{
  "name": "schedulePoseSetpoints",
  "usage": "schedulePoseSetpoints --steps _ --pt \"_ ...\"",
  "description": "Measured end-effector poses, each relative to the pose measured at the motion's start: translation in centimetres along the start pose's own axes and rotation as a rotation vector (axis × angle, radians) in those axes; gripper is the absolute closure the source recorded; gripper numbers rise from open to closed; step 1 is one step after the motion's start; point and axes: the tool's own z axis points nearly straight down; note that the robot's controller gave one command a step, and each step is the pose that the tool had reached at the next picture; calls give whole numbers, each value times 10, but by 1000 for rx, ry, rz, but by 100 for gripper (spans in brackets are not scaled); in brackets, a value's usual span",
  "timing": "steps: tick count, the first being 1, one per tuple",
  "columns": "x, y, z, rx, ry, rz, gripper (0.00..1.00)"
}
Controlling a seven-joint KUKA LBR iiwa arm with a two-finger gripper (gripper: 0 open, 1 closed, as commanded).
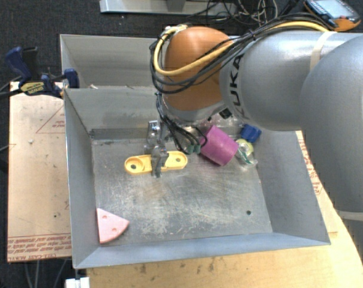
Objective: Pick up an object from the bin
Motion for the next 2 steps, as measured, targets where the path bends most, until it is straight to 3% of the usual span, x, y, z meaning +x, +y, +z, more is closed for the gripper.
schedulePoseSetpoints --steps 1,2 --pt "17 22 15 0 -20 -150 100" --pt "6 -54 -95 0 -13 -134 100"
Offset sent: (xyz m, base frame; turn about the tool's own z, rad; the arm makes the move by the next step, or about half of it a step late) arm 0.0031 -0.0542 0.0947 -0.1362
